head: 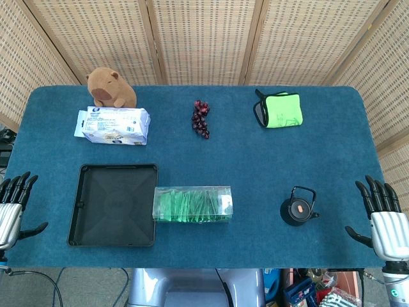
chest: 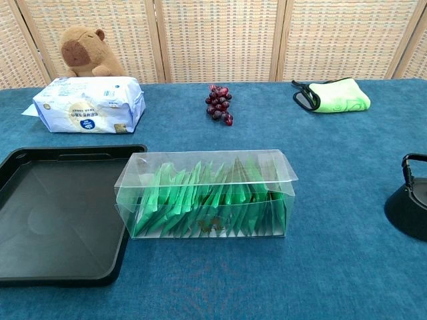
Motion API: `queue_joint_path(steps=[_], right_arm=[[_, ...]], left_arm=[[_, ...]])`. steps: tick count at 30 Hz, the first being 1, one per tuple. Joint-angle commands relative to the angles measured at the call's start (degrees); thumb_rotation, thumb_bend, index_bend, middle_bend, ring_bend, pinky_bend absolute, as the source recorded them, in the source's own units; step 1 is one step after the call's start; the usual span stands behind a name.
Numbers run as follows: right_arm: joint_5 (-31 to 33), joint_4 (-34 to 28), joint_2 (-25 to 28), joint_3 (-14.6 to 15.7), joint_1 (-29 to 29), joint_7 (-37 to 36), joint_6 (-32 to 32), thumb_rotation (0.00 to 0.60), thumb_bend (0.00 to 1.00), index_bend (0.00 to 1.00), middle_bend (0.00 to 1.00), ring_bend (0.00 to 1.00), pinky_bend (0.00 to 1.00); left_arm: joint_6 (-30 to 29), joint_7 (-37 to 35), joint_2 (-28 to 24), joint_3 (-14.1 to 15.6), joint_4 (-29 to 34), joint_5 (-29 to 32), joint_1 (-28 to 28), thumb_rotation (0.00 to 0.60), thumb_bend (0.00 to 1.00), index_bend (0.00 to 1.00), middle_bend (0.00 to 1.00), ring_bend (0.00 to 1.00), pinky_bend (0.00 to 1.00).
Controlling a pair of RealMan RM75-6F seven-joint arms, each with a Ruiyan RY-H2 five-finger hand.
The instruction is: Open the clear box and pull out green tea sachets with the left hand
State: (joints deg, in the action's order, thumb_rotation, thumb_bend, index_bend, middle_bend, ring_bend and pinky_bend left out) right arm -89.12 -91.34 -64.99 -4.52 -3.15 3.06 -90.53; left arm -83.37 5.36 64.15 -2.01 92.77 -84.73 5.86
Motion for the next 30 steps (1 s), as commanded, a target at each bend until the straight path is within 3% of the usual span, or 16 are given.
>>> queue_joint_path(steps=[1,9,14,20,30], right_arm=[[0.1,-0.1,0.1,0.0,0.1,0.0,0.0,0.6,0.0,0.0,0.0,0.0,0.0],[0.0,-0.4,0.5,0.1,0.1,-0.5,0.1,0.6,0.0,0.0,0.0,0.0,0.0],[0.5,-1.0,0.8,-0.1,0.2,-0.3,0.3,0.6,0.0,0.0,0.0,0.0,0.0],[1.6,-1.3,1.0,-0.5,-0.2,0.1,1.2,0.6,0.0,0.0,0.0,0.0,0.0],[4.7,-0.9,1.2,-1.3,-0.6,0.1,3.2,0.6,0.0,0.0,0.0,0.0,0.0]], left_arm=[[0.3,0.6,0.1,0.1,0.1,0.1,0.1,0.6,0.1,0.0,0.0,0.0,0.0],[0.1,0.5,1.0,0.5,0.0,-2.1,0.7,0.6,0.1,0.0,0.0,0.0,0.0],[2.8,-4.5,2.0,1.1,0.3,-9.0,4.9,0.6,0.1,0.0,0.0,0.0,0.0],[10.7,-6.7,3.1,0.0,4.5,-15.4,13.6,0.6,0.1,0.0,0.0,0.0,0.0],[26.4,-3.5,7.4,-5.3,8.8,-12.8,26.9,0.6,0.1,0.0,0.0,0.0,0.0]])
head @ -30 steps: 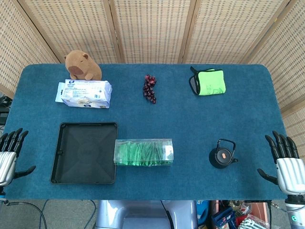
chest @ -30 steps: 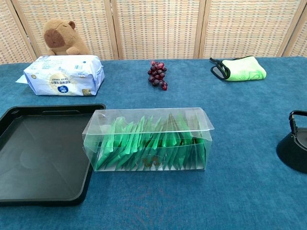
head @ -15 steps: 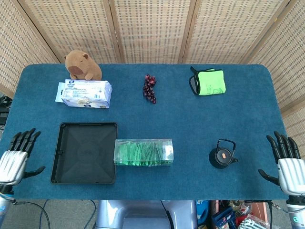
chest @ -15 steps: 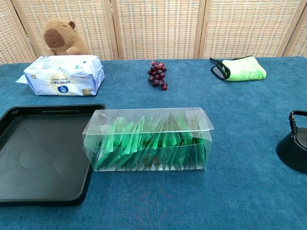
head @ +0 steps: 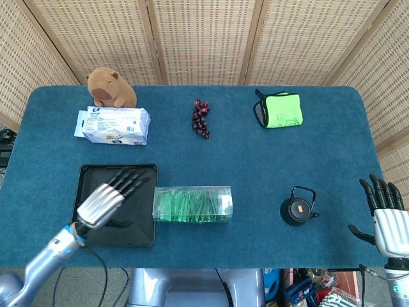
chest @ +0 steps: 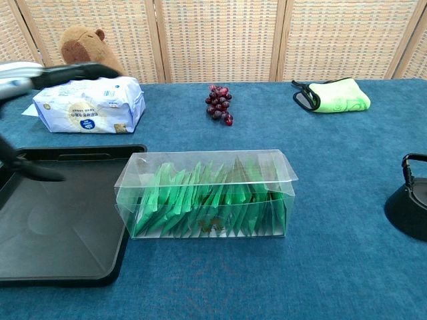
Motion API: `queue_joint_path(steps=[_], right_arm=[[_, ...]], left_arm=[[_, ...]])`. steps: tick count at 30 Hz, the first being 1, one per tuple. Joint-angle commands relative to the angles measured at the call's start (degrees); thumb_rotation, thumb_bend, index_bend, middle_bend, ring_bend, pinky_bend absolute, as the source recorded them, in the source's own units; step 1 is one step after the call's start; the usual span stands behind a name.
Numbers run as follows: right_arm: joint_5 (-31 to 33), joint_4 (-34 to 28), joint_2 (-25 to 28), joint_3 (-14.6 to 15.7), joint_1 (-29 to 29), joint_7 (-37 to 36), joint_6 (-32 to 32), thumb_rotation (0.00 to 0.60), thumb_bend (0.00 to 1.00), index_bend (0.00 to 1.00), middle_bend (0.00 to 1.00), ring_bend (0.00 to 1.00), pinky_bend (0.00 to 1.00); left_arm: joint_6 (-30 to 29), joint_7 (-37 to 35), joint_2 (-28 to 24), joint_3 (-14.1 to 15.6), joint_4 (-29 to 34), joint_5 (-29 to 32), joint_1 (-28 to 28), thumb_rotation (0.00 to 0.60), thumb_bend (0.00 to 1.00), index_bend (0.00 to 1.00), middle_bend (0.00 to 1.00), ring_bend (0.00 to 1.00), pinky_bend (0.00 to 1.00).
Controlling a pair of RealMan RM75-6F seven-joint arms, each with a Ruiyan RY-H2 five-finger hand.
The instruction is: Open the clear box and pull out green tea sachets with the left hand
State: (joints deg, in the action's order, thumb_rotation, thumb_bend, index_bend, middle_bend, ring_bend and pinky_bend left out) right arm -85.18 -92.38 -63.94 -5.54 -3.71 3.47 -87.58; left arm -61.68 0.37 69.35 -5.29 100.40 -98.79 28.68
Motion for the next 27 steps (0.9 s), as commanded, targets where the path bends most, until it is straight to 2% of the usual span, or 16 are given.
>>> queue_joint_path(steps=[1,11,19,24,27], right_arm=[[1.3,0.3,0.3,-0.6,0.1,-0.6,0.3,0.6,0.0,0.0,0.0,0.0,0.0],[4.7,1.4,0.8,-1.9,0.1,-2.9,1.5,0.6,0.0,0.0,0.0,0.0,0.0],[5.5,2.0,1.2,-2.2,0.0,-4.5,2.3,0.6,0.0,0.0,0.0,0.0,0.0],[5.6,2.2,1.3,-2.2,-0.1,-5.0,2.7,0.6,0.0,0.0,0.0,0.0,0.0],[5.7,2.3,1.3,-2.3,-0.1,-5.1,2.8,0.6,0.0,0.0,0.0,0.0,0.0]], left_arm=[[6.4,2.0,3.1,-2.7,1.0,2.2,5.5,0.6,0.1,0.0,0.0,0.0,0.0],[16.2,6.3,11.3,-6.9,-2.7,11.5,14.0,0.6,0.1,0.0,0.0,0.0,0.0],[19.7,7.1,15.7,-6.9,-6.6,17.4,17.1,0.6,0.1,0.0,0.0,0.0,0.0],[20.5,6.8,17.0,-6.4,-8.0,19.0,18.1,0.6,0.1,0.0,0.0,0.0,0.0],[20.2,6.7,17.5,-6.3,-8.6,19.5,18.5,0.6,0.19,0.0,0.0,0.0,0.0]])
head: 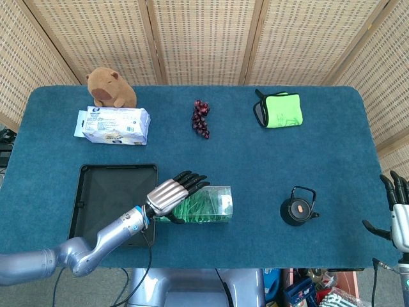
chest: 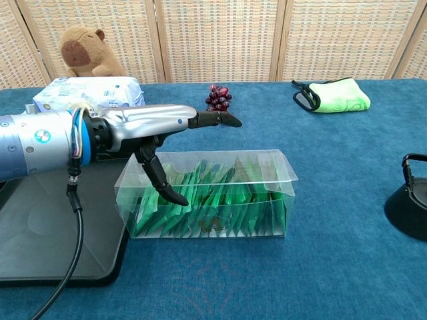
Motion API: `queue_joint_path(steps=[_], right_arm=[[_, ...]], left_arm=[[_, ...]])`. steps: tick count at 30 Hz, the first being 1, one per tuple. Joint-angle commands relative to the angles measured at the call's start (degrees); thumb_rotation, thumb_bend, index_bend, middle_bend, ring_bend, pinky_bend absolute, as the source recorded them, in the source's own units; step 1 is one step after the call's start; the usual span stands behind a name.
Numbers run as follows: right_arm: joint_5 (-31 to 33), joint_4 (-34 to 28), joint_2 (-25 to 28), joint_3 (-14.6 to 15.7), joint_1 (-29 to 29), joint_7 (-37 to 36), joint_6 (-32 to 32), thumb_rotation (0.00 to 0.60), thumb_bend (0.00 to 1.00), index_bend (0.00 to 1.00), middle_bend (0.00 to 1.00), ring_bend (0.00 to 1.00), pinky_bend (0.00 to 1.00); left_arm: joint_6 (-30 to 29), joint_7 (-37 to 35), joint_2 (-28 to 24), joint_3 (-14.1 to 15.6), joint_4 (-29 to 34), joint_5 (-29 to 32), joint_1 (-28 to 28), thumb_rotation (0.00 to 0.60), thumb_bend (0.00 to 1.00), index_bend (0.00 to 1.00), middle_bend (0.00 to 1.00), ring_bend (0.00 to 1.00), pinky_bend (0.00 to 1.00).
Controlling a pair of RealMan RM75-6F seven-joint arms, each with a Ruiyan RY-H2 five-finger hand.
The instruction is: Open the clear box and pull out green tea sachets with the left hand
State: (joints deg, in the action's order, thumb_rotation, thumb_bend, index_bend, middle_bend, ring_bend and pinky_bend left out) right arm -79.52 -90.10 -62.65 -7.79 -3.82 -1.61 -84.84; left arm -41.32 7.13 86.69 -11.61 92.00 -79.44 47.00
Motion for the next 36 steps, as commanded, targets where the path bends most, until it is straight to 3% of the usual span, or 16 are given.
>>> queue_joint_path(steps=[1,5,8,15,21,28,36], right_arm=[[0.1,0.0,0.0,0.0,0.0,-0.1,0.1,0.6,0.0,0.0,0.0,0.0,0.0],[0.3,0.1,0.1,0.0,-0.1,-0.3,0.5,0.6,0.0,0.0,0.0,0.0,0.0],[0.5,0.2,0.1,0.0,-0.2,-0.4,0.8,0.6,0.0,0.0,0.0,0.0,0.0],[0.7,0.3,0.1,0.0,-0.2,-0.8,1.2,0.6,0.0,0.0,0.0,0.0,0.0],[0.7,0.3,0.2,0.1,-0.2,-0.8,1.2,0.6,0.0,0.0,0.0,0.0,0.0],[0.5,-0.2,0.3,0.4,-0.1,-0.3,1.2,0.6,0.0,0.0,0.0,0.0,0.0],[0.5,-0.7,0.4,0.7,0.0,0.4,1.4,0.6,0.0,0.0,0.0,0.0,0.0]], left_arm=[[-0.2,0.0,0.4,0.1,-0.4,0.3,0.4,0.6,0.25,0.0,0.0,0.0,0.0],[-0.2,0.1,0.7,0.4,-1.0,1.0,0.9,0.6,0.4,0.0,0.0,0.0,0.0],[-0.7,0.0,0.6,0.5,-1.1,1.2,1.0,0.6,0.44,0.0,0.0,0.0,0.0],[-2.3,-0.6,-1.2,0.1,0.2,1.9,1.0,0.6,0.44,0.0,0.0,0.0,0.0],[-3.7,-2.3,-3.0,-2.2,1.0,4.1,1.4,0.6,0.46,0.04,0.0,0.0,0.0],[-4.1,-3.4,-5.1,-4.2,1.6,8.2,2.0,0.6,0.47,0.13,0.0,0.0,0.0],[-2.6,-3.6,-5.2,-3.7,-1.2,13.2,2.9,0.6,0.48,0.17,0.0,0.0,0.0]])
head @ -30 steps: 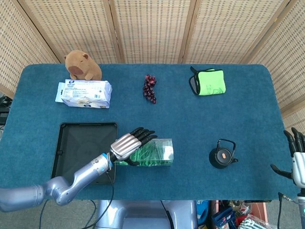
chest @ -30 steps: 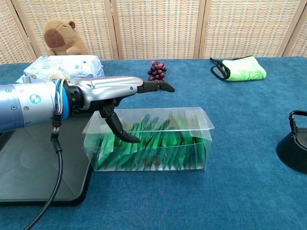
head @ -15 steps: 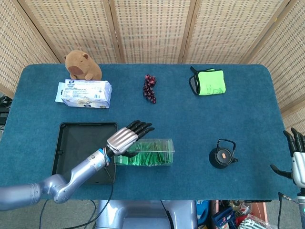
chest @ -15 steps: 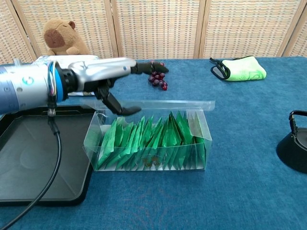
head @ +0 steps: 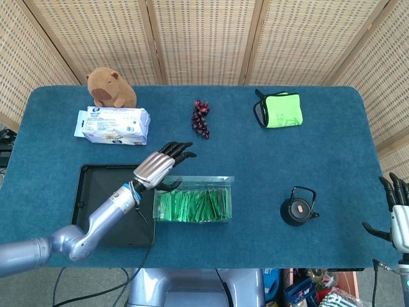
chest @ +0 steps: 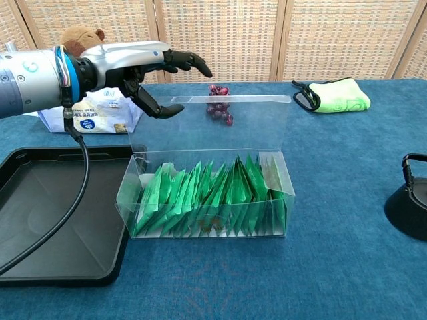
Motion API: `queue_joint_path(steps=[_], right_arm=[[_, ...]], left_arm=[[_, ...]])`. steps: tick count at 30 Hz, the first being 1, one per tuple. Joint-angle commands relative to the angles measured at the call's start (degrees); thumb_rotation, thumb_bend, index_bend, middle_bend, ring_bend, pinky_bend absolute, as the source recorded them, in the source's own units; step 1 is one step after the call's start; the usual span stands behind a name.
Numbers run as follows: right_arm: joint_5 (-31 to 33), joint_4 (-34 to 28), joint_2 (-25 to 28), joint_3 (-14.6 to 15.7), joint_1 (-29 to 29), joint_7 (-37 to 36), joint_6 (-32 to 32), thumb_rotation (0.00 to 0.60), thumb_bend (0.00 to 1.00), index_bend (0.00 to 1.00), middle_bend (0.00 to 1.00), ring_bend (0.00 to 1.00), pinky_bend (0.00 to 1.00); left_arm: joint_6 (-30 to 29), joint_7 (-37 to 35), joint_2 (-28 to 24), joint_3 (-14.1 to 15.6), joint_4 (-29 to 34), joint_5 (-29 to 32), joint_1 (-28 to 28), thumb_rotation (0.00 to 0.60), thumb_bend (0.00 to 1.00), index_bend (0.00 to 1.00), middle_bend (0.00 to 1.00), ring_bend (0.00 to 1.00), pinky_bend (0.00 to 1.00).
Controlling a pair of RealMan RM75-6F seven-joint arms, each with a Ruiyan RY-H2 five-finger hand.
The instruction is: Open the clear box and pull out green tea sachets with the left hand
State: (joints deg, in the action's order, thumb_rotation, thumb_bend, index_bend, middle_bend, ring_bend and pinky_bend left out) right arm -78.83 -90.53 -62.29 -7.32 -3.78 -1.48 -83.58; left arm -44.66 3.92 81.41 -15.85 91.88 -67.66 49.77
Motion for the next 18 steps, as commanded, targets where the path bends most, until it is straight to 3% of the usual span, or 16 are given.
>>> queue_joint_path(steps=[1,18], right_arm=[[-0.3,-0.3,0.0,0.4,0.0,0.5,0.2,0.6,0.0,0.0,0.0,0.0,0.0],[-0.3,-0.5,-0.3,0.6,-0.1,1.3,0.4,0.6,0.0,0.0,0.0,0.0,0.0]], left_arm=[[1.0,-0.6,0.2,0.9,-1.6,1.9,0.0,0.6,0.48,0.18,0.0,0.0,0.0],[7.0,-4.2,-2.7,2.4,-1.6,8.0,1.6,0.6,0.53,0.54,0.0,0.0,0.0]])
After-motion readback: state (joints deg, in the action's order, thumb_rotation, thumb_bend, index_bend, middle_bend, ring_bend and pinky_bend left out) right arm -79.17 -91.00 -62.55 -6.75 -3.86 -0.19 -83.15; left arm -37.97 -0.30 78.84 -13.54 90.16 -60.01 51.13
